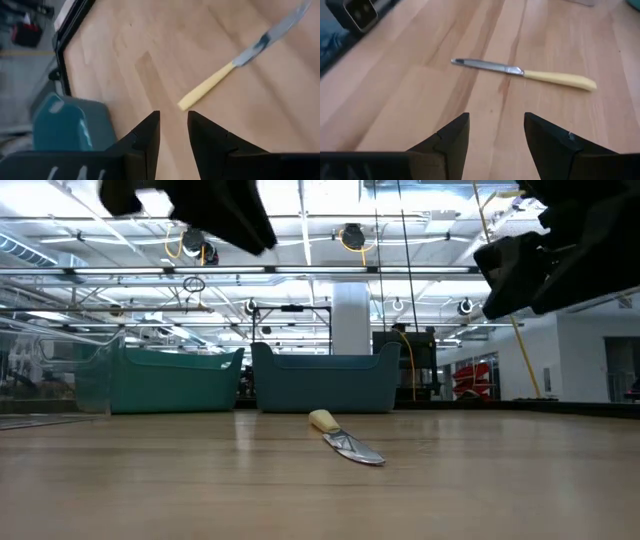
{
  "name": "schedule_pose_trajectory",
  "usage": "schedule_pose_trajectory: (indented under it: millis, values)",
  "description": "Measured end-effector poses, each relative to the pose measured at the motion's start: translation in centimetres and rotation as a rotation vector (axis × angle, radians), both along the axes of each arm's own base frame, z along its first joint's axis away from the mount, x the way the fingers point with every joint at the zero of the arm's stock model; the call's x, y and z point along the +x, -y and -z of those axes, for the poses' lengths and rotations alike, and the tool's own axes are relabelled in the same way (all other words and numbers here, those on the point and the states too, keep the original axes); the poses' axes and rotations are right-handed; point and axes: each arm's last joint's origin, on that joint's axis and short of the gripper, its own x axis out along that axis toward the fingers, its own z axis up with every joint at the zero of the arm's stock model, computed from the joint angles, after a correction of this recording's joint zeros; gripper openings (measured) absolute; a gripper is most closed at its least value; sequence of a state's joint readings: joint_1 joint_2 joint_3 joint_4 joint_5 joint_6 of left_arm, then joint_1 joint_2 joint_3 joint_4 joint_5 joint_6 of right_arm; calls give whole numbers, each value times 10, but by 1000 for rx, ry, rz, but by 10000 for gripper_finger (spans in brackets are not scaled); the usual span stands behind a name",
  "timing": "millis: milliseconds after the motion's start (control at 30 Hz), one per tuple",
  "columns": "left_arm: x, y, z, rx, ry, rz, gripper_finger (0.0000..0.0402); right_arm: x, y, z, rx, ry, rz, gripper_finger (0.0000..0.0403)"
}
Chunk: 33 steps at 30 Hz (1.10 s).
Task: Sort silverware by color (type)
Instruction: Put the yellow table knife into the transparent bin
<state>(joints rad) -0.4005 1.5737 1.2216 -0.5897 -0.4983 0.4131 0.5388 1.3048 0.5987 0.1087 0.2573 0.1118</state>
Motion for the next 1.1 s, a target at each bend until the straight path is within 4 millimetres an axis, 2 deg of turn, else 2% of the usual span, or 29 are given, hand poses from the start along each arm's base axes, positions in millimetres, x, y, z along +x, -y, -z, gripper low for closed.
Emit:
schedule_pose_trajectory:
  millis: [133,300,467,733,900,1100]
  values:
    - [15,-12,10,80,-37,74,108,-1,2,2,-64,-8,-36,183]
    - [31,-22,24,48,-105,224,108,-1,2,2,-155,9,-105,183]
    - [56,-25,34,81,-184,331,108,-2,3,4,-185,-7,-119,183]
    - [109,-31,45,77,-380,439,108,-4,6,7,-193,-53,-104,183]
    - [130,-31,60,93,-568,481,108,-6,7,9,-180,-89,-83,183]
    - [149,-27,69,107,-634,514,108,-8,8,11,-171,-120,-65,183]
